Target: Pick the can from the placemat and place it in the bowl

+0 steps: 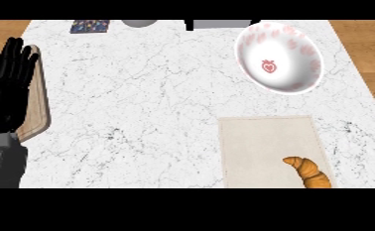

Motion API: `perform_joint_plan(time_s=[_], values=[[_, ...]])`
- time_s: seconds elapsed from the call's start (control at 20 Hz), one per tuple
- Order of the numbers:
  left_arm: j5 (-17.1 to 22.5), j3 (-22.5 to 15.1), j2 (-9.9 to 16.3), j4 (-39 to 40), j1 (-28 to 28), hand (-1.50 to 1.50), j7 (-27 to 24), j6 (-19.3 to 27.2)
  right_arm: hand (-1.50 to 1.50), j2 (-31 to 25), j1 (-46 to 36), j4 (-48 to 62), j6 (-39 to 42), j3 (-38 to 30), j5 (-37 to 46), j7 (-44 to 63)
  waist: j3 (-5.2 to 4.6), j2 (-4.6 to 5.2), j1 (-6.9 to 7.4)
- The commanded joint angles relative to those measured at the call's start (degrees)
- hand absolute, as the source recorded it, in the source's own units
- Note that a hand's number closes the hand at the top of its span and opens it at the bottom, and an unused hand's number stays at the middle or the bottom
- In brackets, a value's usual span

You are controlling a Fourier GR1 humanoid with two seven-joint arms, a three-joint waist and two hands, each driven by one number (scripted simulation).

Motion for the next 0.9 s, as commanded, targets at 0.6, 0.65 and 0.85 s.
perform_joint_plan(time_s=[0.6, 0.65, 0.85], values=[[-0.36, -1.84, -1.43, -1.88, -1.53, 0.0, 2.62, -0.23, 1.5, 3.05, -26.49, -18.59, 13.24, 10.1, -20.05, 38.12, 0.06, 0.37, 2.41], [-1.13, -1.65, -1.5, 1.03, -2.47, 0.0, 0.67, -0.05, 1.5, 1.47, -30.27, -16.69, 12.77, 12.86, -19.23, 41.25, 0.03, 0.5, 2.55], [0.2, 0.29, 0.18, 1.8, -2.58, 0.0, 0.02, -1.77, 1.5, 0.77, -38.36, -9.85, 11.15, 21.46, -16.84, 43.92, 0.03, 0.67, 3.04]])
